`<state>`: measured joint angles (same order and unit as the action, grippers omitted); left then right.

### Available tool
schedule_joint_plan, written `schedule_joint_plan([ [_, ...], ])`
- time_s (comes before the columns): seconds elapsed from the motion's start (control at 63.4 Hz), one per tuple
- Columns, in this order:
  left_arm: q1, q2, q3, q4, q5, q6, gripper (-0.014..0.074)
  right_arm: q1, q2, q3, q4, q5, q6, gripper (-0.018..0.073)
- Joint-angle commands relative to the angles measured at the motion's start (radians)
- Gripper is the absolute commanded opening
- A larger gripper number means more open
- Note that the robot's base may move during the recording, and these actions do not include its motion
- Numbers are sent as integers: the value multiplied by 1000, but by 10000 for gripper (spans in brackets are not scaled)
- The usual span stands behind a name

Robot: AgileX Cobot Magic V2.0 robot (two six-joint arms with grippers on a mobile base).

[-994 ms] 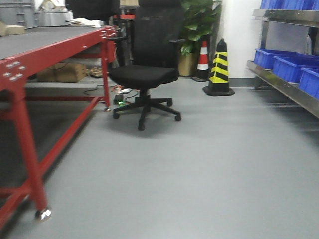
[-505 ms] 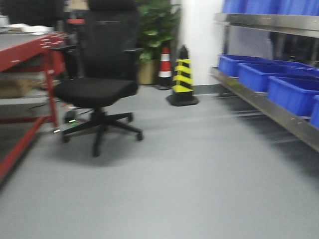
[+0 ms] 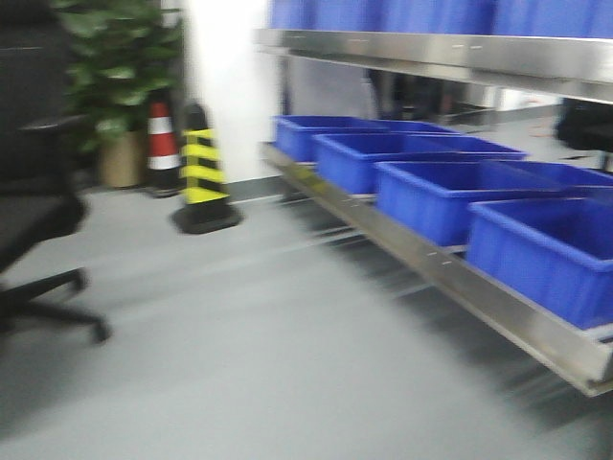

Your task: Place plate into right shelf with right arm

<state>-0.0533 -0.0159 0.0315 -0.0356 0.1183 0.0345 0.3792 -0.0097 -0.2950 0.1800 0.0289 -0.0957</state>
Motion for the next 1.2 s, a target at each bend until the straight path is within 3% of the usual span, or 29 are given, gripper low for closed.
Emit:
schedule_joint_plan([
  [0.0, 1, -6, 10, -6, -88, -3, -47, -4, 16, -29, -1, -89, -6, 54],
  [1.184, 1, -6, 10, -6, -88, -3, -47, -4, 16, -29, -1, -88, -6, 54],
])
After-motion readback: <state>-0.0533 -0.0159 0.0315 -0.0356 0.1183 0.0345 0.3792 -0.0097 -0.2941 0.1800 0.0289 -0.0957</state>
